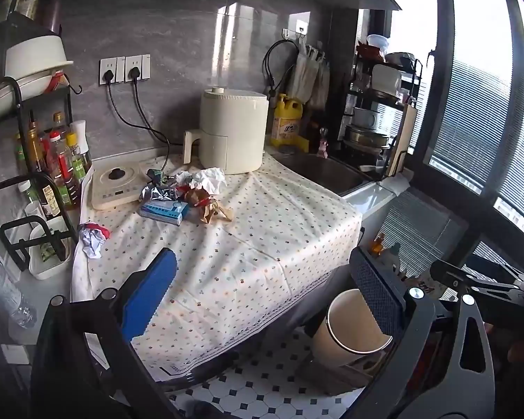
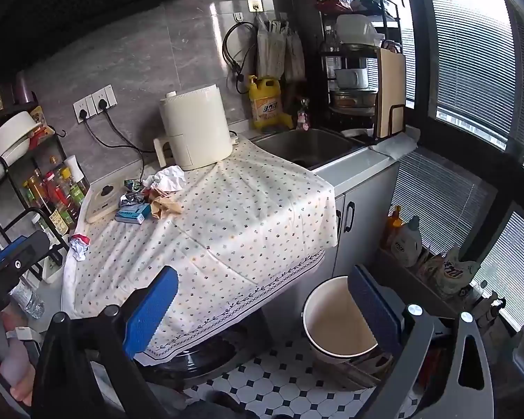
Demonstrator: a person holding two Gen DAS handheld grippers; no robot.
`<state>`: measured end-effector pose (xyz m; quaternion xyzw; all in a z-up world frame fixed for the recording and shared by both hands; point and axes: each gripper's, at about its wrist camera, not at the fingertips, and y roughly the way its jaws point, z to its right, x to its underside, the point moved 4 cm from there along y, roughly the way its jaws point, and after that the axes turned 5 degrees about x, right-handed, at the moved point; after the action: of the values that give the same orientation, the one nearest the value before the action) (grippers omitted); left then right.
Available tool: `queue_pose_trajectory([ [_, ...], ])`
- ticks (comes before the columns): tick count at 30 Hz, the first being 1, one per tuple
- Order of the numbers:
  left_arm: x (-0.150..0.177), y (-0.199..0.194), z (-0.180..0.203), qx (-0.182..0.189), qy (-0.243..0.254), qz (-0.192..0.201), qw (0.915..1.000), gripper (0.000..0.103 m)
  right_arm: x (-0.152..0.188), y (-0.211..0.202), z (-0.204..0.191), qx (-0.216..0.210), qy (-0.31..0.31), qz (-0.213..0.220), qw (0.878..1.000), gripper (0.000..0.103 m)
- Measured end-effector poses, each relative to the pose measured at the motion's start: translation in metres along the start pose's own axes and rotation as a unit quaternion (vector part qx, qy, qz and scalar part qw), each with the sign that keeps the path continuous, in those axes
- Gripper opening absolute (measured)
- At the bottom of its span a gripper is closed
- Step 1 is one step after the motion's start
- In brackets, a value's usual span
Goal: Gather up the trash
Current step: 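Move both tools toward the trash pile on the dotted cloth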
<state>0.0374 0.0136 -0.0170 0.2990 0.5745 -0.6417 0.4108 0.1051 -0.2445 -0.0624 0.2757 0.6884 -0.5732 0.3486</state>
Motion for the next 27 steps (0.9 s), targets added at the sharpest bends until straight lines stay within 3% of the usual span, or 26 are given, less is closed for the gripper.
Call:
queue_pose_trajectory([
  [16, -0.003, 0.002, -0.019, -0.008, -0.002, 0.007, 0.9999, 0.098, -0.009, 0.009, -0.020, -0.008, -0.006, 0.005, 1.000, 0.095],
  [27, -0.004, 0.004, -0.025, 0.009, -0.006, 0.015, 0.9998, 0.098, -0.009, 0.012, -0.024, -0.005, -0.019, -0.004, 1.000, 0.095],
])
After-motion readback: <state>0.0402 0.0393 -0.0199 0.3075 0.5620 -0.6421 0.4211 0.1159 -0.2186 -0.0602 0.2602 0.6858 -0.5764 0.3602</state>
